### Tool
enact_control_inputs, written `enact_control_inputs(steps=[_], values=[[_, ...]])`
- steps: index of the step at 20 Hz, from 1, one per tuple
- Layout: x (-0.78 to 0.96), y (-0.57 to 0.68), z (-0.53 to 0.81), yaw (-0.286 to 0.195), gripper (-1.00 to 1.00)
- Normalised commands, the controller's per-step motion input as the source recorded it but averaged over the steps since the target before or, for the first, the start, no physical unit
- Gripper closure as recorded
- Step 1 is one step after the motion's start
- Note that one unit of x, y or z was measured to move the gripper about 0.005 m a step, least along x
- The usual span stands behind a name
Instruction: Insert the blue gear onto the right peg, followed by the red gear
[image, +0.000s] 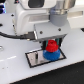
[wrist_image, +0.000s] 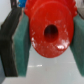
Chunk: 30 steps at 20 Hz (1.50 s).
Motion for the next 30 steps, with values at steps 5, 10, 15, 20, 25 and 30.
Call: enact_control_inputs(steps=[5, 10, 15, 20, 25, 30], values=[[0.2, 0.1, 0.07, 0.0, 1.0], [0.37, 0.07, 0.32, 0.0, 1.0], [0.18, 0.0, -0.03, 0.0, 1.0], [0.19, -0.1, -0.12, 0.0, 1.0], [0.16, -0.11, -0.24, 0.0, 1.0], [0.14, -0.01, -0.16, 0.0, 1.0]])
